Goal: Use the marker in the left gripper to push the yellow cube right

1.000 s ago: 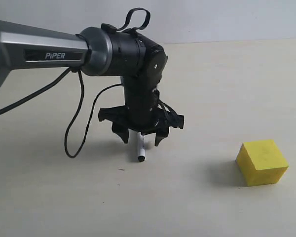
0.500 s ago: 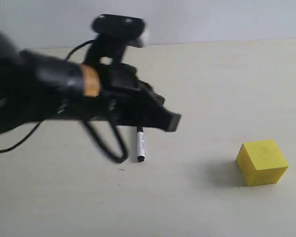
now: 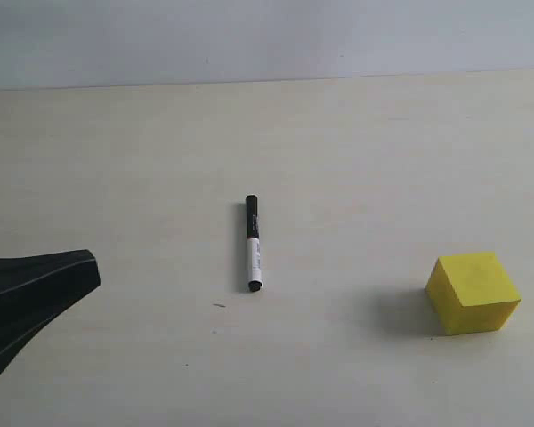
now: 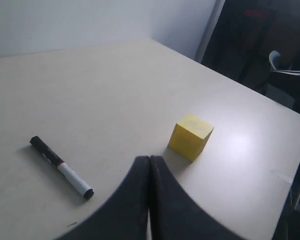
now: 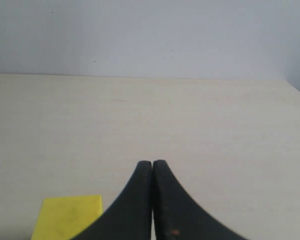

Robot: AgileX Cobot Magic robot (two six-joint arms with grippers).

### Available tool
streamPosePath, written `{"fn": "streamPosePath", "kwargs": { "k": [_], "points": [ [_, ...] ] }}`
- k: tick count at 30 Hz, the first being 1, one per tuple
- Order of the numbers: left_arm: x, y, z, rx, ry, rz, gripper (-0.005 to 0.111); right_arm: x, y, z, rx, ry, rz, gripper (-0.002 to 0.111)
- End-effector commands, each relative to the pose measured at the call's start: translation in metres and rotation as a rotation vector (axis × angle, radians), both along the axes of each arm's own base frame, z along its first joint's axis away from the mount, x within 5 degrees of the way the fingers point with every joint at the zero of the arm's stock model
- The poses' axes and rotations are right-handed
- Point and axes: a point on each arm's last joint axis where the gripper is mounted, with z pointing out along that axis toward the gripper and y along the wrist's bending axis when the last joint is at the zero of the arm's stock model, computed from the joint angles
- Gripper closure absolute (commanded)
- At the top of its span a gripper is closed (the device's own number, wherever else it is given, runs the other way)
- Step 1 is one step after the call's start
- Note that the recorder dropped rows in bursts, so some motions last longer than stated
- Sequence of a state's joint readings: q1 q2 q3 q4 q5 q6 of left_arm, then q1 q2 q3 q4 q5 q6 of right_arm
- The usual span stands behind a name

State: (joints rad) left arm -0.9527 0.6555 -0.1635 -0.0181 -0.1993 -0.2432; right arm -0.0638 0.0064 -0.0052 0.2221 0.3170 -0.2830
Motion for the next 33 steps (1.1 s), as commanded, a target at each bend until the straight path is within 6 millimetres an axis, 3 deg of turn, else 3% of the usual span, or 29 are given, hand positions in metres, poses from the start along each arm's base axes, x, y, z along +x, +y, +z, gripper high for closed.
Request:
{"fn": "streamPosePath", "kwargs": {
  "k": [1,14,16,19,24,30,33],
  "points": [
    [-0.003,0.003,0.001,-0.018,-0.009,-0.004,0.107,0.0,-0.001,-0.001,-0.005,-0.005,-0.007,0.108],
    [-0.001,0.004,0.001,0.035,-0.082,-0.003,0.107,0.0,-0.001,-0.001,-0.005,-0.005,-0.007,0.108],
    [0.008,0.015,0.004,0.028,-0.105,0.104,0.107,0.0,-0.001,-0.001,-0.005,-0.005,-0.007,0.108],
    [0.018,0.049,0.015,-0.022,-0.173,0.401,0.107,0.0,-0.001,-0.001,-0.005,-0.005,-0.007,0.108],
    [0.011,0.091,0.017,0.047,-0.21,0.778,0.107,0.0,-0.001,-0.001,-0.006,-0.005,-0.007,0.108],
    [0.009,0.1,0.009,0.11,-0.131,0.871,0.107,0.0,-0.001,-0.001,-0.006,-0.005,-0.007,0.108],
    [0.002,0.1,0.004,0.135,-0.171,0.866,0.107,0.0,-0.001,-0.001,-0.006,-0.005,-0.007,0.108]
  ]
}}
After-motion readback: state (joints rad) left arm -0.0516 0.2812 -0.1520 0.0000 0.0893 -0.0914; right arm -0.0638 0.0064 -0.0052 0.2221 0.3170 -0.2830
